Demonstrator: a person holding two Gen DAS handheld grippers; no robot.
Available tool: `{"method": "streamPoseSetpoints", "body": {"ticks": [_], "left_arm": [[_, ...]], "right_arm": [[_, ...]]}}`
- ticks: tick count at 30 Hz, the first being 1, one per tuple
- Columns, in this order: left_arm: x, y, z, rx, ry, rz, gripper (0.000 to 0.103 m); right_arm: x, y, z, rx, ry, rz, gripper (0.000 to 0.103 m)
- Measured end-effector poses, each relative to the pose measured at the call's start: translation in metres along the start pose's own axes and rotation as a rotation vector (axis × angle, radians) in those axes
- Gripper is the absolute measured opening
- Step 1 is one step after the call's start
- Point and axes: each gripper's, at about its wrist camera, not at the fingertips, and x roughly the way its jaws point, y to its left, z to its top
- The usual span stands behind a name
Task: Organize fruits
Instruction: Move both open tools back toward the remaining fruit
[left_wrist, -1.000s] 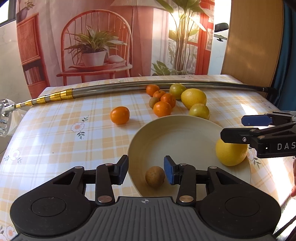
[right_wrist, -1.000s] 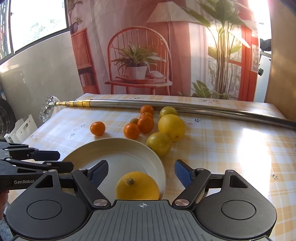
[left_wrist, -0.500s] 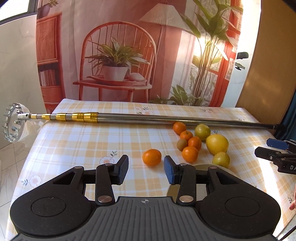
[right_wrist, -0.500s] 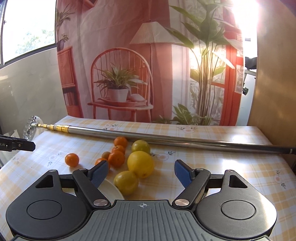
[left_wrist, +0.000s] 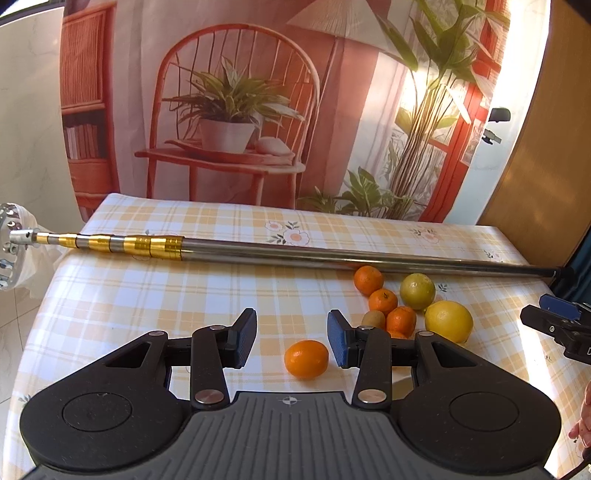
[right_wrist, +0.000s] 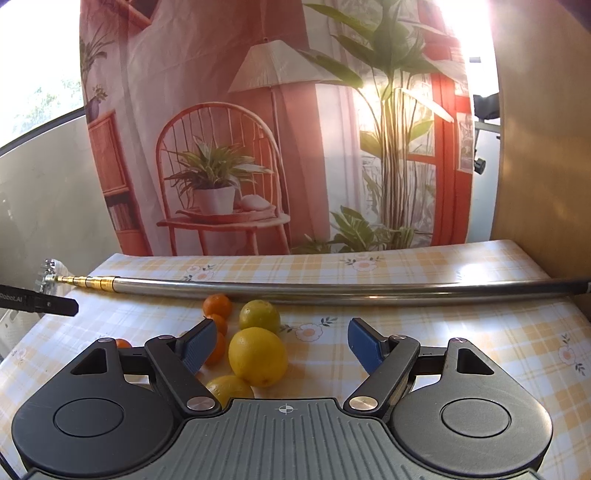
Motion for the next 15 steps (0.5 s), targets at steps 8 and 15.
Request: {"method": "streamPoseSetpoints", "body": {"ticks": [8,15], "left_arm": [[0.049,-0.005,-0.014,0.033,0.105,0.019,0.055],[0.070,-0.005,-0.018,0.041,0.154,0.012,0.055]], "right_arm": [[0.011,-0.008,-0.006,0.030,0.039,-0.010,0.075],[0.017,-0.011,-0.008,0.049,0.053,-0.003,0.075]]}}
